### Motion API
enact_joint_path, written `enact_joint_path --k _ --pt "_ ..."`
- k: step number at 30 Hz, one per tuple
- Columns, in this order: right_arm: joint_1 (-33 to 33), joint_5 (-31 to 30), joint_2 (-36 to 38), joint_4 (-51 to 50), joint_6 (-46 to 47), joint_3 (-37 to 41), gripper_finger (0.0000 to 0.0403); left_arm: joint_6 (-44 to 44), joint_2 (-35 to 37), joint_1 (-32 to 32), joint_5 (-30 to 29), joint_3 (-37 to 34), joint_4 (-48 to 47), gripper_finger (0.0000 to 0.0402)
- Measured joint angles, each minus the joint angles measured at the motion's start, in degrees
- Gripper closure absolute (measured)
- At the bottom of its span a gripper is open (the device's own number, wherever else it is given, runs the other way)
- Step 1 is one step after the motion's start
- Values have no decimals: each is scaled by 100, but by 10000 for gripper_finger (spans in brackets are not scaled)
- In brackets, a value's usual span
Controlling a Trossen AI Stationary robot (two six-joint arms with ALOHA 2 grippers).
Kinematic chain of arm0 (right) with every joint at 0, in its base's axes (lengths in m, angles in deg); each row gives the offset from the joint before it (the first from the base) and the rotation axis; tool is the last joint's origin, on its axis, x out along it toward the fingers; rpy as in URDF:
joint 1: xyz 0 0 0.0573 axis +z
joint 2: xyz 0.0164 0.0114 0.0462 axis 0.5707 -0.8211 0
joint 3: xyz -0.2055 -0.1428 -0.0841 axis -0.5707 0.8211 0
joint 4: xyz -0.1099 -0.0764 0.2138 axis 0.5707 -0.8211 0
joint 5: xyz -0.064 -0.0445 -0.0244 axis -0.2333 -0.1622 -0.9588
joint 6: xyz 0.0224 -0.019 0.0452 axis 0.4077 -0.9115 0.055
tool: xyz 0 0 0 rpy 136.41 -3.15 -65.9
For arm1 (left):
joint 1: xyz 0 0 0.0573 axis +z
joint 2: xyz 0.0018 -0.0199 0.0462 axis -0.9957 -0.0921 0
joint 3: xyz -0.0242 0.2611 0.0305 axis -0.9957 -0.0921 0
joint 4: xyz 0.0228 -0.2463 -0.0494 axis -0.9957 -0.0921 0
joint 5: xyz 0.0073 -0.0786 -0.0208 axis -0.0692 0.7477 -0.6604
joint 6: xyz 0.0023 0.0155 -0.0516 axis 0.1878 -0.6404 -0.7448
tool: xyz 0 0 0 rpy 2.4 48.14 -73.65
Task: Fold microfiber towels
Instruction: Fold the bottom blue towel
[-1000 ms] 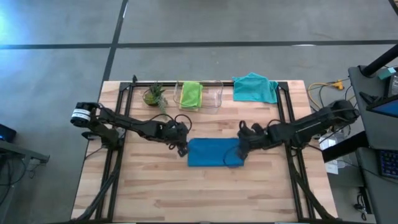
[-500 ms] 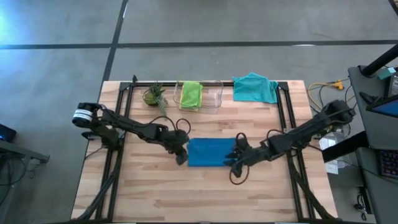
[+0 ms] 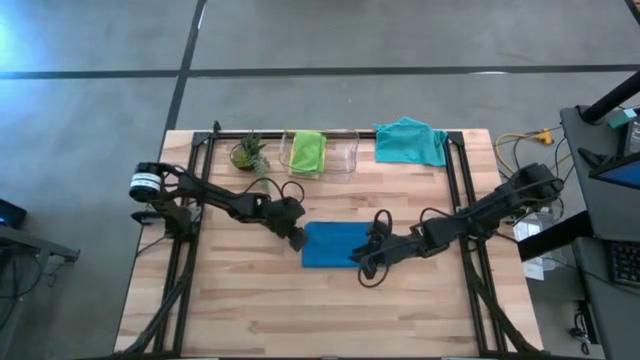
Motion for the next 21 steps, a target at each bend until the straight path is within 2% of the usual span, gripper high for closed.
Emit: enact_joint_path --k 6,13,17,21 --pt "0 2 21 13 345 0 269 432 -8 116 -227 8 36 254" --pt "0 0 21 184 659 0 271 497 -37 204 -618 8 37 254" --pt "0 0 21 228 663 0 270 639 -209 224 -535 -3 216 254" --pt "0 0 21 248 737 0 272 697 -558 241 -197 2 498 254"
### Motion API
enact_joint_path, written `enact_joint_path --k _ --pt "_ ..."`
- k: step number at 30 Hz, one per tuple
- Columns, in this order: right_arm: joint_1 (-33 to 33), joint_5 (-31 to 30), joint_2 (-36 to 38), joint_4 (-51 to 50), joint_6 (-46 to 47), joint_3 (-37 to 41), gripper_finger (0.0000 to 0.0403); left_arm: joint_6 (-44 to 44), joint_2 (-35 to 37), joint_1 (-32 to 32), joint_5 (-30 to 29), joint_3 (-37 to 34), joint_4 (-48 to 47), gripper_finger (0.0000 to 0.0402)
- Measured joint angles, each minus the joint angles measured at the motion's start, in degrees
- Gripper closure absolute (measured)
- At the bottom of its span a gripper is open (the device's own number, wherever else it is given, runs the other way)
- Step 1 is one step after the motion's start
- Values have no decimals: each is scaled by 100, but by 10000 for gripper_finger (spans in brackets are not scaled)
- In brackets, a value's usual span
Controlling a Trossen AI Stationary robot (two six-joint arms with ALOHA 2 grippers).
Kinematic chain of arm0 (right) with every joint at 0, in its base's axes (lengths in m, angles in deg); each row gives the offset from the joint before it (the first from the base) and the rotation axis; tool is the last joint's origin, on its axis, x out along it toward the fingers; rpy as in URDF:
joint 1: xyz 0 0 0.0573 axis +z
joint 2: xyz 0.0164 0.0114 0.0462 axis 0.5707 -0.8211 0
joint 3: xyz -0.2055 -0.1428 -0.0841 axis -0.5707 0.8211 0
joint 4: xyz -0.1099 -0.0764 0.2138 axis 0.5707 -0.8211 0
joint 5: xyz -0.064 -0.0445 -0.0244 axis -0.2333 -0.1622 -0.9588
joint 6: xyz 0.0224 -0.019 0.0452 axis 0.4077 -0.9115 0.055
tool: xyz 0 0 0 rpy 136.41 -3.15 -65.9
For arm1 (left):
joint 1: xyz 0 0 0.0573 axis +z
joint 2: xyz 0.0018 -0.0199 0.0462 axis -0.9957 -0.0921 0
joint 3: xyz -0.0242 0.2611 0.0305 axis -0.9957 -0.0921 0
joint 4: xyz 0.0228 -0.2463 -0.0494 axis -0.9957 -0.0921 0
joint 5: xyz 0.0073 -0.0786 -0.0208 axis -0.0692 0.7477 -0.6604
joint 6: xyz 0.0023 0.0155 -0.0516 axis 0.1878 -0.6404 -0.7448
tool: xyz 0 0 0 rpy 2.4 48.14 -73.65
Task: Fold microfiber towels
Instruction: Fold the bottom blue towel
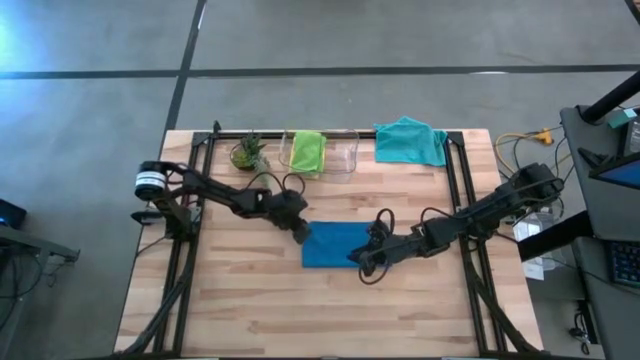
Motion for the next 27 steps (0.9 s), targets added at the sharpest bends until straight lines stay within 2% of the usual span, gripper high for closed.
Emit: enact_joint_path --k 6,11,14,19,22,27 --pt "0 0 2 12 116 0 273 13 -403 15 510 13 290 254" --pt "0 0 2 12 112 0 273 137 -365 8 966 15 294 261" --pt "0 0 2 9 72 0 273 248 -311 16 1188 15 241 294" --pt "0 7 -92 -254 26 -4 273 347 -230 76 1404 3 89 386" --pt "-29 261 -313 -270 -384 -3 273 358 -190 95 1435 -1 78 391" --pt "-230 313 -892 -258 -665 -4 273 348 -169 102 1457 2 70 399"
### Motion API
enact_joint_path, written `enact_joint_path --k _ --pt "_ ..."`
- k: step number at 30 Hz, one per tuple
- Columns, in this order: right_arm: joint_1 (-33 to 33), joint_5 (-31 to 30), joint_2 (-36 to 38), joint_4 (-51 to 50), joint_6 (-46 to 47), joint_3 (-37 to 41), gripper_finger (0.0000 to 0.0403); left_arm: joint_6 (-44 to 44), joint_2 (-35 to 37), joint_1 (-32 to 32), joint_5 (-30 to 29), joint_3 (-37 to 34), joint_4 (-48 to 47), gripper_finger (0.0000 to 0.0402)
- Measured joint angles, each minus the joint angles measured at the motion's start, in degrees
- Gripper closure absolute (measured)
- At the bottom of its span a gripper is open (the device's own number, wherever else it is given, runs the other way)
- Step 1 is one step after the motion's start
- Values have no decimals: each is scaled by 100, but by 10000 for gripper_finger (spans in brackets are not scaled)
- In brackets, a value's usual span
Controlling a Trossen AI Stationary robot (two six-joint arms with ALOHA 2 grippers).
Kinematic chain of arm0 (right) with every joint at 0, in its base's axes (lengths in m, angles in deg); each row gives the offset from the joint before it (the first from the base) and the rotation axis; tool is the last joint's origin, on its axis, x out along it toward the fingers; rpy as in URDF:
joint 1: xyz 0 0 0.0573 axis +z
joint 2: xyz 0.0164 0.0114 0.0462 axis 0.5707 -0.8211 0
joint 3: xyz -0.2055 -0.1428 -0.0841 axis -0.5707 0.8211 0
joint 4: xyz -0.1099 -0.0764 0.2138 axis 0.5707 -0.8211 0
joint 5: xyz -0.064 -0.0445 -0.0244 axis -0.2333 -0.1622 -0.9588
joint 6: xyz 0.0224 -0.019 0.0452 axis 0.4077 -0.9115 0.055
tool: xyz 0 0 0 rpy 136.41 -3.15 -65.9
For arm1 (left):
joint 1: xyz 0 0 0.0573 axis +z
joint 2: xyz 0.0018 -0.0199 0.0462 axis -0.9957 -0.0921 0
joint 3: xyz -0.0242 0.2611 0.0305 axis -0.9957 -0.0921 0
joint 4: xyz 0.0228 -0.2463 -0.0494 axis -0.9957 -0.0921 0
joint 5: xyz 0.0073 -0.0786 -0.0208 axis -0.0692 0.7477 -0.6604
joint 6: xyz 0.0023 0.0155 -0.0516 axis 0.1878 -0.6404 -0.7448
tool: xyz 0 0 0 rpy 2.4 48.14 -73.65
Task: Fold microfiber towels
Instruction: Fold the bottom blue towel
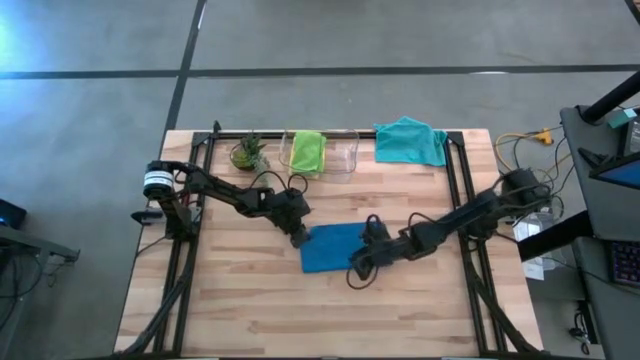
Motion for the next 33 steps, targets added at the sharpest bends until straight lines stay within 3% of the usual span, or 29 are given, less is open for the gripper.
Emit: enact_joint_path --k 8,19,25,33 --pt "-493 -77 -741 199 -376 -313 278 -119 97 7 189 41 -24 400" --pt "-721 -55 -1257 -2322 -1382 -1747 278 -894 982 59 560 285 -40 401" --pt "-660 -586 -345 -3264 -1626 -1973 278 -1440 1290 63 536 689 309 401" --pt "-39 -1007 1683 -4527 -738 -1068 278 -1934 717 70 168 1439 777 401"
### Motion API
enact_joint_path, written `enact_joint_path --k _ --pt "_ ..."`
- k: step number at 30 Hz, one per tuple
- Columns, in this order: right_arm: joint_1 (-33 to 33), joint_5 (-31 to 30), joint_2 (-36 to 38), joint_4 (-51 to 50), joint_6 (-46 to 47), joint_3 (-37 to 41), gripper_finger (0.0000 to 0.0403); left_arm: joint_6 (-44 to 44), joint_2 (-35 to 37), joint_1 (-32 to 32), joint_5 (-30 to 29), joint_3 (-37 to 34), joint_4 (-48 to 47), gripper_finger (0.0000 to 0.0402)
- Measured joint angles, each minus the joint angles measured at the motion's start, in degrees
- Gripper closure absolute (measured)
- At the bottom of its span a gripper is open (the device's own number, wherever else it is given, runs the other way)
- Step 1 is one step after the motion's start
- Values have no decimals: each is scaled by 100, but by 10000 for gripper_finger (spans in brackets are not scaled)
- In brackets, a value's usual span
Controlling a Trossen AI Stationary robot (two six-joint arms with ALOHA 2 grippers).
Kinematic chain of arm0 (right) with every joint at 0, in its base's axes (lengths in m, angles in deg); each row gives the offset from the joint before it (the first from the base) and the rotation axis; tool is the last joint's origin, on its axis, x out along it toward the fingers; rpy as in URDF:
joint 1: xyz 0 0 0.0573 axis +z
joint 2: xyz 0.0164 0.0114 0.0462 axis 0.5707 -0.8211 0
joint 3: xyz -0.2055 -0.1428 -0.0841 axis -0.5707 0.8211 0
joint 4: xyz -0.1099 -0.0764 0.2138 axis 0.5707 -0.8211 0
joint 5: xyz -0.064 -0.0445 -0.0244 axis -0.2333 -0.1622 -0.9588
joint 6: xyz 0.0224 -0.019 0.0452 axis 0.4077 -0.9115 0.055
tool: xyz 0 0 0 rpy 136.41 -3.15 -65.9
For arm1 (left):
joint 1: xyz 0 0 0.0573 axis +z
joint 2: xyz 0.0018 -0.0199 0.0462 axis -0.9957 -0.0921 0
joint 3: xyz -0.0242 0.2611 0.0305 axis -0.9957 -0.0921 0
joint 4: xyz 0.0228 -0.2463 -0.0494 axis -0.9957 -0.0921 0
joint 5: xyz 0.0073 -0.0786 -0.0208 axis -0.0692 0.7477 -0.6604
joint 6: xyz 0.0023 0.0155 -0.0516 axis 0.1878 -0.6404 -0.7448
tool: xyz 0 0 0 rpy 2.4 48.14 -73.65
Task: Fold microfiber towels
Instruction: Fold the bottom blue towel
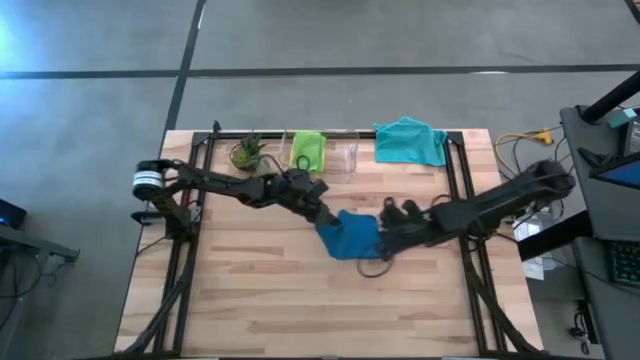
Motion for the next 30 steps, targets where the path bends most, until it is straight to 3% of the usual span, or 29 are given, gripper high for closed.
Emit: enact_joint_path --k 6,12,21,26,30 --pt "665 -406 1529 -23 1039 796 278 -324 -1043 -39 -24 689 -32 401" --pt "1142 -415 2303 24 1722 1288 278 -633 -2030 -38 25 1389 -41 401" --pt "1632 -414 2074 217 2118 1462 278 -776 -2496 -37 3 1978 -51 401" --pt "1725 -406 1732 489 2118 1456 278 -775 -2496 -17 -515 2026 -197 402" --pt "1760 -362 1520 679 2115 1456 278 -644 -2499 3 -576 2023 -198 401"
